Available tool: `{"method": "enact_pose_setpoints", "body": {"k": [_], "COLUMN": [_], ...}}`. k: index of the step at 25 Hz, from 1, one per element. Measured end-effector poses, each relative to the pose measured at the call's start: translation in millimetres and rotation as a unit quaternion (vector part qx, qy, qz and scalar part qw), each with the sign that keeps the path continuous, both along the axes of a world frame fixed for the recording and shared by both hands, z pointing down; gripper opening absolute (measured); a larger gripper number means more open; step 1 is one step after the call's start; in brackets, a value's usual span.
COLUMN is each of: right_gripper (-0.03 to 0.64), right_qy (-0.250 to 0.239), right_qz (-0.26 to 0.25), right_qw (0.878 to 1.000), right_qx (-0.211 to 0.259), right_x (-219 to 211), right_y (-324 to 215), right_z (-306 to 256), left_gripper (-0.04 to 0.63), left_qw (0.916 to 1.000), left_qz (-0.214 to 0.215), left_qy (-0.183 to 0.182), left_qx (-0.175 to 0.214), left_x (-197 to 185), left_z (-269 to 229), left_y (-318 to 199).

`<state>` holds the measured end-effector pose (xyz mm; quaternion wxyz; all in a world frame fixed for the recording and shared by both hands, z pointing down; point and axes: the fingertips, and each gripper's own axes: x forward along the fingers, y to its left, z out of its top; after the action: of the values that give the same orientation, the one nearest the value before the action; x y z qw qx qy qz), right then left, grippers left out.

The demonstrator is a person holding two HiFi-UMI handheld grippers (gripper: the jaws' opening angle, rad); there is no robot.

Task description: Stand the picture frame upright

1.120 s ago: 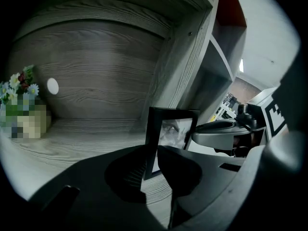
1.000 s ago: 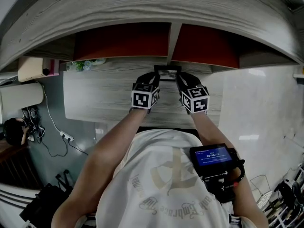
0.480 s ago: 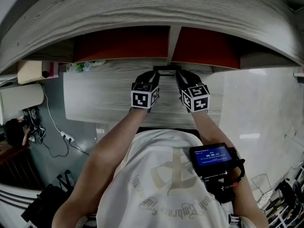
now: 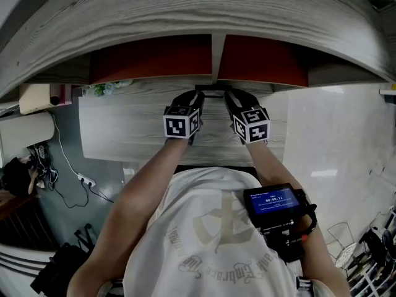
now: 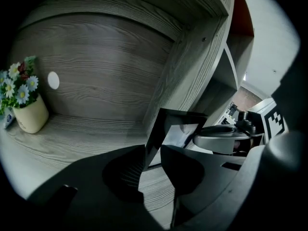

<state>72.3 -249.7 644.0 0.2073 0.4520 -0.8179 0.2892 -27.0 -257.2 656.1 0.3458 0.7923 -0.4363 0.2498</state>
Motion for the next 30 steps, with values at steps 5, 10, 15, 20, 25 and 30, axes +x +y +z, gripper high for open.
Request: {"method": "enact_pose_setpoints", "body": {"k": [5, 10, 15, 20, 25, 30], "right_gripper": [0.124, 0.124, 0.103, 0.094, 0.006, 0.006], "right_qy": [-0.005, -0.01, -0.011, -0.012, -0.022, -0.047], "right_qz": [0.003, 0.003, 0.006, 0.007, 0.022, 0.022], "right_qw": [1.0, 1.0, 1.0, 1.0, 0.999, 0.997], "right_qx": [0.002, 0.008, 0.014, 0.026, 0.04, 0.05], "right_x": [4, 2, 5, 11, 16, 17], "right_y": [1, 2, 10, 21, 25, 34], "right_z": [-2, -5, -12, -27, -41, -57], "left_gripper": [0.11, 0.11, 0.11, 0.09, 0.048, 0.009], "left_qw": [1.0, 0.9999, 0.9997, 0.9993, 0.9982, 0.9967], "left_qz": [0.0, -0.009, -0.016, -0.015, -0.023, -0.019], "left_qy": [0.0, -0.002, 0.004, 0.01, 0.033, 0.056], "left_qx": [0.003, 0.008, 0.017, 0.033, 0.044, 0.055], "left_x": [-1, -9, -14, -6, -5, -2], "left_z": [-1, -4, -12, -28, -41, -55], "left_y": [1, 4, 11, 23, 30, 42]}}
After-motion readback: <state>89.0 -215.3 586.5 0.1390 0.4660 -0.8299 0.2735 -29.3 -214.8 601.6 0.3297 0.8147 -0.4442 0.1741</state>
